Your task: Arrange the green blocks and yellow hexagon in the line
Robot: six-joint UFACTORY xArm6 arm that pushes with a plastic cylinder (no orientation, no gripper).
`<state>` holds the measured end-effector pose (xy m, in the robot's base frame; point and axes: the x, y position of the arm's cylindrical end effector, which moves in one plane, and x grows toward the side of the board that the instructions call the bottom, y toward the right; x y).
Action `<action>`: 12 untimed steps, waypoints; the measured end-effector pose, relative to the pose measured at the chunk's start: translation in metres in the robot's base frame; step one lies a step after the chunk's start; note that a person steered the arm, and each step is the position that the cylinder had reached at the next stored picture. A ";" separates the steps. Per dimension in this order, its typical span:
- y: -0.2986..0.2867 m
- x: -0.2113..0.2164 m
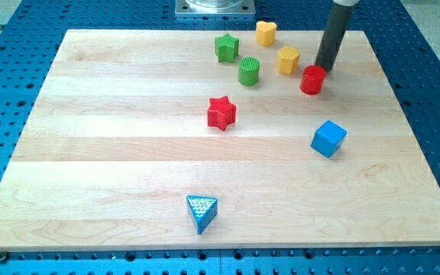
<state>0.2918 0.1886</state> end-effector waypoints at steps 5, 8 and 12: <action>-0.015 -0.003; -0.109 0.025; -0.144 0.022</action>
<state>0.3136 0.0442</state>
